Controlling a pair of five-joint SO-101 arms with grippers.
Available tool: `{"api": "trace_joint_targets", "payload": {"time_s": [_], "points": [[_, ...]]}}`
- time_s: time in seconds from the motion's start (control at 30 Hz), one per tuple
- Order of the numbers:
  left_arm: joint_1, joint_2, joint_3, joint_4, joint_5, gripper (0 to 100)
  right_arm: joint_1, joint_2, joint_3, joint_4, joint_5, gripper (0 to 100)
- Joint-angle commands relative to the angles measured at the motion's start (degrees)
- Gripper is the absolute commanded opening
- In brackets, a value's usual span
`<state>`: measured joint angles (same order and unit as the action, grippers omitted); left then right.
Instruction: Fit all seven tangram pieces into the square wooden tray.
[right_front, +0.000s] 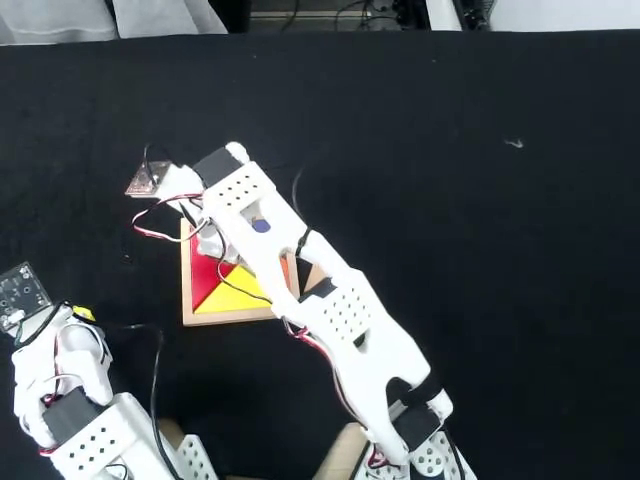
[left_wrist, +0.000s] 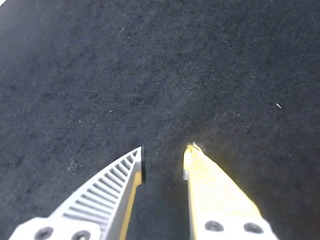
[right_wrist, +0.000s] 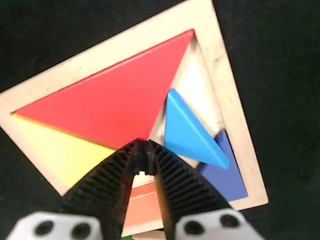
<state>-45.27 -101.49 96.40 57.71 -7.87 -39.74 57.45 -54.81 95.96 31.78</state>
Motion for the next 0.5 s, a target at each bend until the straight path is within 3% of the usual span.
{"api": "trace_joint_targets", "payload": {"time_s": [0.0, 0.27, 0.47], "points": [[0.75, -0.09, 1.01, 0.44, 0.18, 15, -0.35, -1.19, -1.01, -3.52, -0.88, 1.1], [0.75, 0.00, 1.01, 0.44, 0.18, 15, -0.18, -1.63, -1.54, -8.79, -0.97, 1.1], [0.75, 0.00, 1.01, 0.44, 0.18, 15, -0.09, -4.26, -13.93, 1.67, -2.02, 1.1]]}}
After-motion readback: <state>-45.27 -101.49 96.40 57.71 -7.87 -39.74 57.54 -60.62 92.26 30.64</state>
